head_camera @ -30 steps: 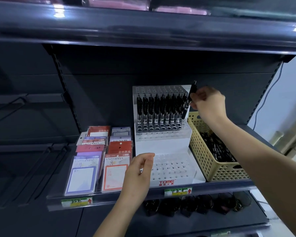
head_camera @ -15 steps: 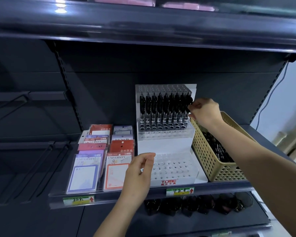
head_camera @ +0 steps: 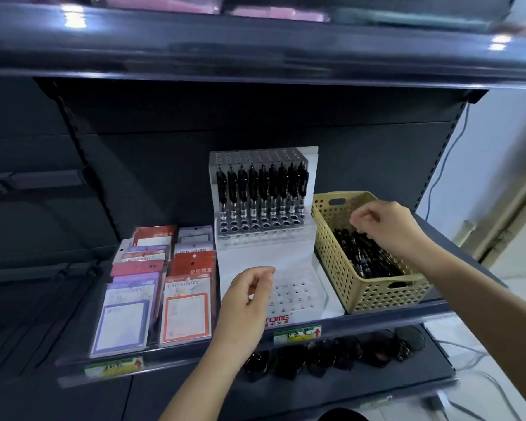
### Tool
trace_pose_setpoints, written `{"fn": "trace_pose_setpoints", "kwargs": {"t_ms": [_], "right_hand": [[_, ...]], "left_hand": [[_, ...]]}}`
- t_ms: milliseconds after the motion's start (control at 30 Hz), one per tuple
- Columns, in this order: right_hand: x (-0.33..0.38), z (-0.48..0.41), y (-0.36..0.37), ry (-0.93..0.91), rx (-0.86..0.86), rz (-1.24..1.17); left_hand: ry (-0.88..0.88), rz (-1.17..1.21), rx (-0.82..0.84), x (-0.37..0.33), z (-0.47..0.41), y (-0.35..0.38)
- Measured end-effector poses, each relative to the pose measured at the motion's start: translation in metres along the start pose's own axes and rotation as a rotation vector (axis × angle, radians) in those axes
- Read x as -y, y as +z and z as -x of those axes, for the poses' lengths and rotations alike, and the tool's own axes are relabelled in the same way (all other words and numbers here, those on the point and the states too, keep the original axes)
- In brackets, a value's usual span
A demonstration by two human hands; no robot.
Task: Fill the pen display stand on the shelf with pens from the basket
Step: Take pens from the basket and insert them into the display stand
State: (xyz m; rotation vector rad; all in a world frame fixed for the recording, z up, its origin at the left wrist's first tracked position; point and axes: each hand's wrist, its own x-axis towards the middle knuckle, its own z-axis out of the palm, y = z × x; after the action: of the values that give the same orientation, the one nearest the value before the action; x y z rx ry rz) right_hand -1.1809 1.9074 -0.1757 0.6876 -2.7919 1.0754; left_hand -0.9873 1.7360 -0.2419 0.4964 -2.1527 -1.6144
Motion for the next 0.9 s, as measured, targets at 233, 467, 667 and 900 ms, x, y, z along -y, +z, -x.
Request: {"fn": "trace_pose_setpoints", "kwargs": {"t_ms": [233,467,667,900], "right_hand": [[-0.048,0.035,-0.021,-0.022,0.160,0.096],[-0.075,0.042,-0.015,-0.011,0.343,0.325],[-0.085,0.047,-0.007,-0.108,0.345,0.374],[-0.098,0.049,-0.005,-0.319,0.274,0.231]], "left_hand": [[0.031,-0.090,0.129,-0.018,-0.008,0.043],[-0.030,-0.217,0.244,-0.031,-0.031,0.095],[-0.133,-0.352,0.270,-0.041,-0.061,0.136],[-0.336,-0.363,0.110,-0.042,-0.088,0.169]]}}
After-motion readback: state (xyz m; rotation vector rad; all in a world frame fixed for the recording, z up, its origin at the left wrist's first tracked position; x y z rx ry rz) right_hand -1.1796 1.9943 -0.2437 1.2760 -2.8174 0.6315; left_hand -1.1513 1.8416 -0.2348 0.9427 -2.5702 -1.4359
